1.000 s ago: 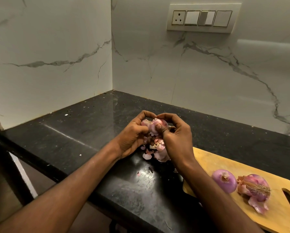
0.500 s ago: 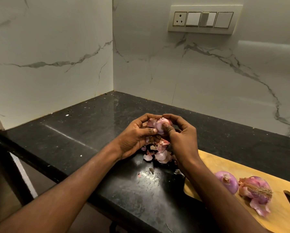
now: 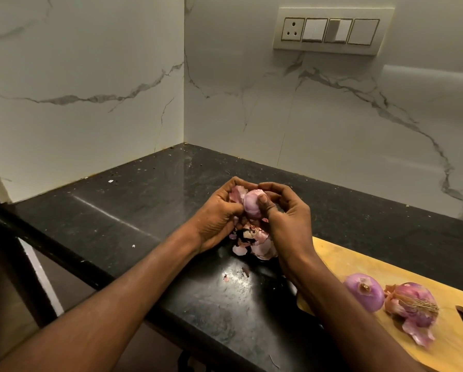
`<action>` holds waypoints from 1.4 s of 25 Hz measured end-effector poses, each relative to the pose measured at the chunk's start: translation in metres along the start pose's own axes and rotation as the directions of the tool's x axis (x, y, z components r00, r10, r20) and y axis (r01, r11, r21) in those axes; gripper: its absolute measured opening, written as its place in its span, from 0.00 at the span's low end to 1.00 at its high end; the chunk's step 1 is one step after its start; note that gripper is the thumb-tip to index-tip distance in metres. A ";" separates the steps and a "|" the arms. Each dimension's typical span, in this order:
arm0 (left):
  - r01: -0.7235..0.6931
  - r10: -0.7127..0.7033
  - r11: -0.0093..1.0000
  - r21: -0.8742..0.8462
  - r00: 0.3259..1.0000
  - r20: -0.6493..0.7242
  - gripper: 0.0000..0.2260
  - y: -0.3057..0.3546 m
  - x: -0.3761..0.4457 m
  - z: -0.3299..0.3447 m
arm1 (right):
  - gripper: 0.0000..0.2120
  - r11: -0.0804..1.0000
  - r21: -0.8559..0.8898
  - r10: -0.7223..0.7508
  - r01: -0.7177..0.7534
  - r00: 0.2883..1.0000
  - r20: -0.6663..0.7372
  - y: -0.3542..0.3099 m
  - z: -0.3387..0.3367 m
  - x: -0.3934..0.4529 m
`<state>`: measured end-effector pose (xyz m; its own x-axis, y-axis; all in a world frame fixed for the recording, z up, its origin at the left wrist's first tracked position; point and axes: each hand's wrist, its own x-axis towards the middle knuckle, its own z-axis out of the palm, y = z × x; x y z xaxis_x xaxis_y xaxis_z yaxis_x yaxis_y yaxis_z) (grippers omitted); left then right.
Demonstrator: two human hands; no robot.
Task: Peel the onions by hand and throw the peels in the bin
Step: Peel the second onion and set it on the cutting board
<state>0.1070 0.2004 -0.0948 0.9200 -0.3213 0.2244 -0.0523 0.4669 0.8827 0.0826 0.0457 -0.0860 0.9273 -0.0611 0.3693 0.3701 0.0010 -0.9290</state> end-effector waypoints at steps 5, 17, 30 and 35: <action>0.025 -0.025 0.999 0.023 1.000 -0.016 0.23 0.002 0.000 0.000 | 0.09 0.995 0.078 0.059 -0.056 0.997 -0.044 -0.004 -0.001 0.004; -0.025 0.041 0.984 0.179 0.995 -0.089 0.12 0.002 -0.006 0.007 | 0.10 0.998 -0.055 0.001 -0.002 1.000 -0.023 0.000 -0.007 0.005; -0.044 0.066 0.978 0.204 0.992 -0.105 0.12 0.002 -0.002 0.003 | 0.16 0.985 -0.148 -0.073 0.088 0.992 0.100 0.001 -0.004 0.002; 0.008 -0.002 0.997 0.075 0.997 -0.077 0.07 0.006 -0.004 0.004 | 0.12 0.999 -0.037 0.008 -0.006 0.998 0.060 -0.004 -0.007 0.003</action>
<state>0.1009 0.2010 -0.0886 0.9472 -0.2582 0.1903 -0.0741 0.4011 0.9130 0.0830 0.0386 -0.0812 0.9321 -0.0014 0.3623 0.3620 -0.0353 -0.9315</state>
